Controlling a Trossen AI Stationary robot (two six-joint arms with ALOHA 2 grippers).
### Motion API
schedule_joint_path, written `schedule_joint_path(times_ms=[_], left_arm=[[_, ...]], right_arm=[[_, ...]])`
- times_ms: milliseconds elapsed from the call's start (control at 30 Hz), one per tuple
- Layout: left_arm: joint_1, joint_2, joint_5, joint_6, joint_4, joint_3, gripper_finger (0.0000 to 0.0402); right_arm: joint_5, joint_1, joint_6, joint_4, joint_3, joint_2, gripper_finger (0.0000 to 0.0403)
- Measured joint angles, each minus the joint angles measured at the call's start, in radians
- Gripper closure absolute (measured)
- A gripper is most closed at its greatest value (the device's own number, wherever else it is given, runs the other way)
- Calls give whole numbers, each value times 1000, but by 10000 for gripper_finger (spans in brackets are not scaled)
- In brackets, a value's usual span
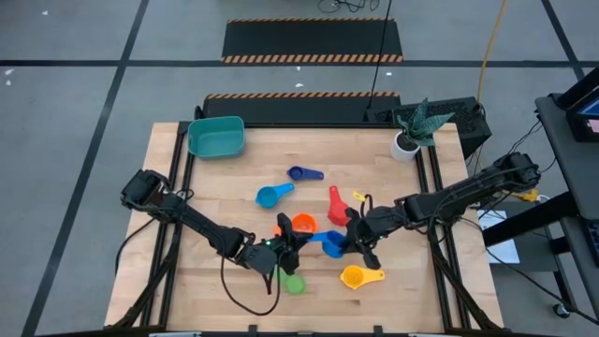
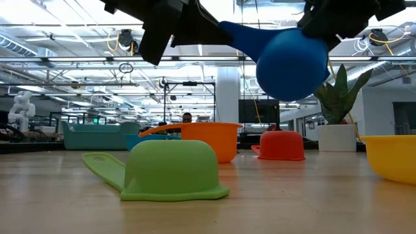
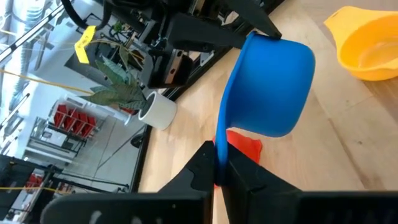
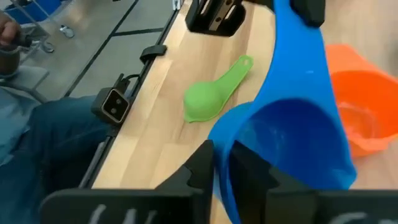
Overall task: Nest measuring cups in basket
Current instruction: Stack the blue measuring cup on top of the orange measuring cup
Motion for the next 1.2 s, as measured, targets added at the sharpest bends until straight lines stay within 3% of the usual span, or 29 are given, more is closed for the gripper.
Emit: schedule_joint_path(times_ms=[267, 467, 667, 900, 1033, 1200], left_arm=[[-9, -5, 33, 1, -23, 0, 390], [-29, -30, -23, 11, -109, 0, 393], [-57, -49, -222, 73, -184, 0, 396], [-76, -51, -281, 80, -250, 0, 395], [-67, -50, -284, -20, -406, -1, 394], [-72, -50, -305, -80, -465, -1, 396]], right_arm=[[73, 6, -28, 22, 0, -3, 232], [91, 6, -29, -10, 1, -20, 180], [98, 6, -32, -70, 1, -118, 171], [224, 30, -52, -69, -7, -209, 176], [224, 34, -46, -17, -53, -222, 176], [226, 24, -61, 58, -91, -221, 176]])
